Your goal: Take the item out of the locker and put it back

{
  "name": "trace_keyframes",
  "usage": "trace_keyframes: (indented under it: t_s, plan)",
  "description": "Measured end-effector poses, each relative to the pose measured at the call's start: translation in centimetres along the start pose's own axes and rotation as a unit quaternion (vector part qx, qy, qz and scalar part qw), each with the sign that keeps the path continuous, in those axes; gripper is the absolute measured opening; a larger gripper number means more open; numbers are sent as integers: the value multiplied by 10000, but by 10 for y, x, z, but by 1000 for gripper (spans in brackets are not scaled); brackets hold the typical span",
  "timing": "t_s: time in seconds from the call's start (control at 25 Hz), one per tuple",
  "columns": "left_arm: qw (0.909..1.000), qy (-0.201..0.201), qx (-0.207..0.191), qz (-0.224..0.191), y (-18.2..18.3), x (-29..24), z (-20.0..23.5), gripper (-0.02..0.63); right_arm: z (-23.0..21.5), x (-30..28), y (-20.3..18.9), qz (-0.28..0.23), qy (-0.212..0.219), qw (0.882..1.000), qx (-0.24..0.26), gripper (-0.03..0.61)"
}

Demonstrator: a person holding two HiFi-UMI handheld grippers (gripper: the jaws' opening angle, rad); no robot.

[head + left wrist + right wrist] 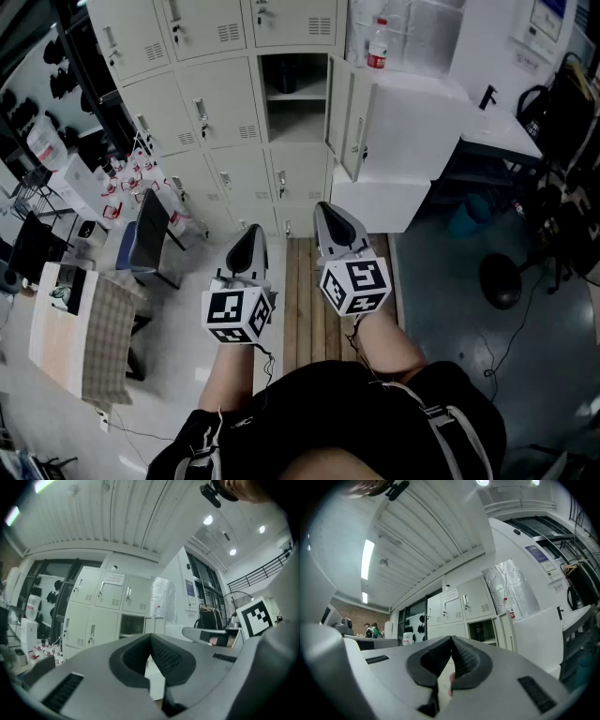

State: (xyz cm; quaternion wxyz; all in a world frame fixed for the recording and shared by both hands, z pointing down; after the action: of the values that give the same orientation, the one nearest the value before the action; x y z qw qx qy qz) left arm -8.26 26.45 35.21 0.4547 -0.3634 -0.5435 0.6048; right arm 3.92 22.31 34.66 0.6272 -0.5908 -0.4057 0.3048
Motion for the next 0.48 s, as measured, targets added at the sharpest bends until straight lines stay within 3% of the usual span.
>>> trace_keyframes:
  t_s: [0.48]
  plan:
    - [10000, -3, -63, 27, 0, 22, 22, 13, 33, 2, 0, -85, -4, 10000, 18, 15]
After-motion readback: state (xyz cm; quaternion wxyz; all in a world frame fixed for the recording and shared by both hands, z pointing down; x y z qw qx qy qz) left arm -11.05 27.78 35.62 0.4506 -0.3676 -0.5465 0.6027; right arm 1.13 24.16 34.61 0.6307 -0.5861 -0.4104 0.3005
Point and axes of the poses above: the fingertips, and each gripper's own axes: x backward along the fingers, z to its left, y out of its top, the point moved 1 cm from there along x, backward along the fingers, and after that the axes turned 5 degrees about x, right-handed, at the moved point
